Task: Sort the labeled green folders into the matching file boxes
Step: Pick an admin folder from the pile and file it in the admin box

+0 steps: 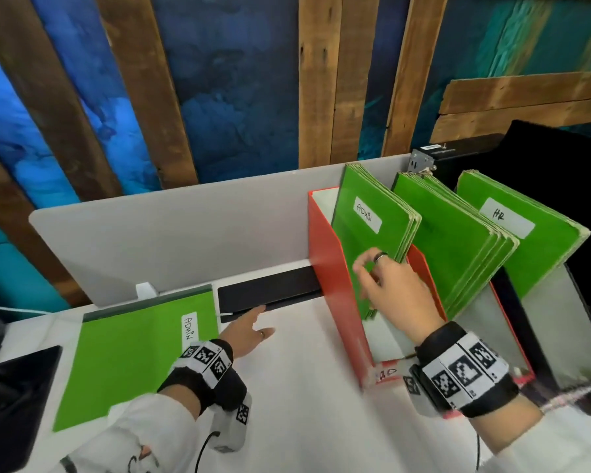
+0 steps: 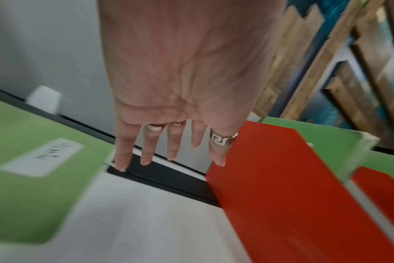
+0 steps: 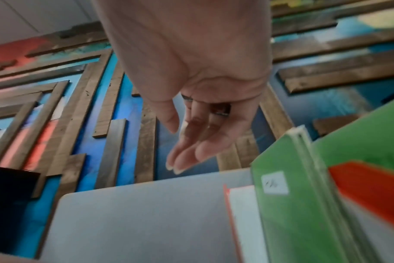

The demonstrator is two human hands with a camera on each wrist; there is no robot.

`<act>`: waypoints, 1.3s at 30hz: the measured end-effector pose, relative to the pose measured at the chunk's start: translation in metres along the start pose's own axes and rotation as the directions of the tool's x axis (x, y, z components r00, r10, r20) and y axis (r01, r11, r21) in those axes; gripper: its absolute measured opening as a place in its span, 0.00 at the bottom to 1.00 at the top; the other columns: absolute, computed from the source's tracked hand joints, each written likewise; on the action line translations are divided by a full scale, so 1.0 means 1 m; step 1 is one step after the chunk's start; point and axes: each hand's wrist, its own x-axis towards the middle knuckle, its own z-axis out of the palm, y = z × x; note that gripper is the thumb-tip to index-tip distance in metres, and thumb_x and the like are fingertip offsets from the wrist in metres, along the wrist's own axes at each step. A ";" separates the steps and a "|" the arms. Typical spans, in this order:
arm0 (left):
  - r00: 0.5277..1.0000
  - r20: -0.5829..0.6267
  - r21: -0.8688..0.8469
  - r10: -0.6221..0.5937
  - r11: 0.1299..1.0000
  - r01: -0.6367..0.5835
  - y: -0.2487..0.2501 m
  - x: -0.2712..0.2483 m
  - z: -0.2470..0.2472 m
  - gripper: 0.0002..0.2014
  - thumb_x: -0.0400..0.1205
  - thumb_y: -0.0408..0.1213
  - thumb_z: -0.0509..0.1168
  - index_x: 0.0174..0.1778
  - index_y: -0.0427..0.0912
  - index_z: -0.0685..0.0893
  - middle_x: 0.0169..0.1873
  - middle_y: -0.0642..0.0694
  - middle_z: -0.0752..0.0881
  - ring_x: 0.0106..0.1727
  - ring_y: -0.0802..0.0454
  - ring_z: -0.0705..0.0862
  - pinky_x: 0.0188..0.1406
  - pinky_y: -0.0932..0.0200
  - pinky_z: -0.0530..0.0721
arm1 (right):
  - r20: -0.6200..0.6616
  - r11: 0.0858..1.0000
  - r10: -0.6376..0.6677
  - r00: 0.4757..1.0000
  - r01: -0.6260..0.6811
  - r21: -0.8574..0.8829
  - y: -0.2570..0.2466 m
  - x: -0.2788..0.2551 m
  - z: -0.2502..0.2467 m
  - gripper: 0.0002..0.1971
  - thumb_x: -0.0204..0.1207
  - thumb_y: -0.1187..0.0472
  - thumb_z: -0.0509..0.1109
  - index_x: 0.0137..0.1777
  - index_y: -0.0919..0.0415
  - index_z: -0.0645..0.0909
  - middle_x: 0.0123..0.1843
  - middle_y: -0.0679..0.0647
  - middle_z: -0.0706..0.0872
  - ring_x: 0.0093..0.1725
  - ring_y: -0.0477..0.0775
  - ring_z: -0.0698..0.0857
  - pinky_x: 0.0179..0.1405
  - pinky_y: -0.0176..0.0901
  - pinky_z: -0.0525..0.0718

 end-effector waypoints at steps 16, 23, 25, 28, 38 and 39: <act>0.942 -0.013 0.187 -0.336 0.924 0.332 -0.203 -0.028 -0.027 0.35 0.85 0.53 0.54 0.82 0.58 0.39 0.84 0.49 0.48 0.83 0.34 0.44 0.77 0.28 0.48 | 0.748 0.856 0.200 0.632 -0.485 0.180 -0.082 -0.020 0.265 0.09 0.80 0.55 0.62 0.57 0.55 0.69 0.46 0.50 0.76 0.35 0.47 0.76 0.28 0.31 0.71; 0.960 0.027 0.151 -0.277 0.951 0.270 -0.220 -0.027 -0.024 0.35 0.85 0.49 0.54 0.81 0.60 0.38 0.84 0.52 0.42 0.83 0.34 0.40 0.78 0.28 0.50 | 0.671 0.718 0.305 0.675 -0.627 0.304 -0.107 -0.014 0.309 0.24 0.79 0.61 0.65 0.74 0.64 0.66 0.57 0.54 0.79 0.58 0.54 0.78 0.54 0.38 0.75; 0.964 0.042 0.139 -0.262 0.957 0.254 -0.222 -0.027 -0.024 0.35 0.85 0.49 0.54 0.81 0.59 0.37 0.84 0.51 0.41 0.83 0.34 0.39 0.78 0.28 0.48 | 0.687 0.622 0.346 0.639 -0.704 0.342 -0.115 -0.010 0.313 0.25 0.79 0.62 0.65 0.74 0.64 0.65 0.55 0.55 0.77 0.54 0.53 0.76 0.48 0.40 0.76; 0.965 0.069 0.129 -0.253 0.962 0.242 -0.225 -0.029 -0.025 0.36 0.85 0.49 0.55 0.81 0.59 0.37 0.83 0.52 0.39 0.82 0.34 0.37 0.78 0.27 0.47 | 0.709 0.551 0.389 0.588 -0.765 0.333 -0.122 -0.006 0.315 0.26 0.79 0.61 0.65 0.76 0.63 0.63 0.70 0.59 0.73 0.60 0.56 0.76 0.50 0.44 0.77; 0.984 0.127 -0.113 -0.125 0.984 0.140 -0.223 -0.033 -0.044 0.42 0.83 0.45 0.61 0.80 0.54 0.34 0.83 0.46 0.52 0.83 0.37 0.49 0.83 0.42 0.47 | 0.605 0.484 0.430 0.670 -0.737 0.472 -0.128 -0.013 0.331 0.18 0.74 0.75 0.68 0.47 0.49 0.69 0.55 0.60 0.79 0.44 0.57 0.83 0.29 0.38 0.84; 0.988 0.115 -0.163 -0.102 0.979 0.120 -0.220 -0.032 -0.050 0.42 0.83 0.43 0.62 0.79 0.55 0.34 0.83 0.45 0.54 0.83 0.40 0.53 0.83 0.46 0.51 | 0.597 0.485 0.422 0.682 -0.726 0.487 -0.127 -0.014 0.329 0.20 0.74 0.76 0.67 0.46 0.47 0.70 0.49 0.57 0.79 0.40 0.55 0.82 0.29 0.39 0.85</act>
